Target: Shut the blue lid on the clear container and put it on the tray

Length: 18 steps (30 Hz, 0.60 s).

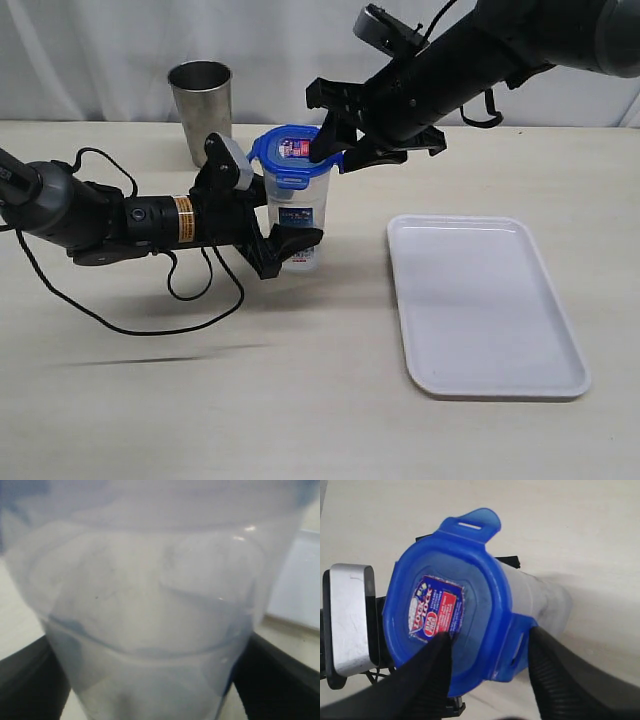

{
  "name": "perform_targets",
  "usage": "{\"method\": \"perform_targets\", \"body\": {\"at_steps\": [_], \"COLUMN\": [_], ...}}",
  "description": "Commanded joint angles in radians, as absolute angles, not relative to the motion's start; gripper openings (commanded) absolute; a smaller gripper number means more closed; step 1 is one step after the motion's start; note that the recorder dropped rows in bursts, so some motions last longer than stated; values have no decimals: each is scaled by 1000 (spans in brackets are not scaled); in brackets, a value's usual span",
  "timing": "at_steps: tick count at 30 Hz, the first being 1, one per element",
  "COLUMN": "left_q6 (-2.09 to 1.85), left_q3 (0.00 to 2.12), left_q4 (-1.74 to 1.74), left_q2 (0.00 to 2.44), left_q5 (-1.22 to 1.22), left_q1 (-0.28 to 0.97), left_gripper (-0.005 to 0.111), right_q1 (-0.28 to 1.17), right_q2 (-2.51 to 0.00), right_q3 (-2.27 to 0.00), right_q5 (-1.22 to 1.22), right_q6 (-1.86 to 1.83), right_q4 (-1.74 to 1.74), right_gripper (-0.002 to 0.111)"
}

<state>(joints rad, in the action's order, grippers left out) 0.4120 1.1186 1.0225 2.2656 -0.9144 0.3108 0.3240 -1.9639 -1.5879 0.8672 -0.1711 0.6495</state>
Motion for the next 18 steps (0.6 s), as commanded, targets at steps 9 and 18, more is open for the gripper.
{"method": "perform_targets", "body": {"at_steps": [9,18], "left_q6": [390,390], "left_q3": [1108,1108], "left_q4": [1029,1029], "left_q2": [2274,2274], "left_q5": [-851,-851], "left_q1": [304,304], "left_gripper": [0,0], "right_q1": [329,329], "right_q2": [-2031,-2086], "right_q3": [-1589,-1589], "right_q5": [905,967], "right_q6": [-203,-262], "right_q4": [670,726], "right_gripper": [24,23]}}
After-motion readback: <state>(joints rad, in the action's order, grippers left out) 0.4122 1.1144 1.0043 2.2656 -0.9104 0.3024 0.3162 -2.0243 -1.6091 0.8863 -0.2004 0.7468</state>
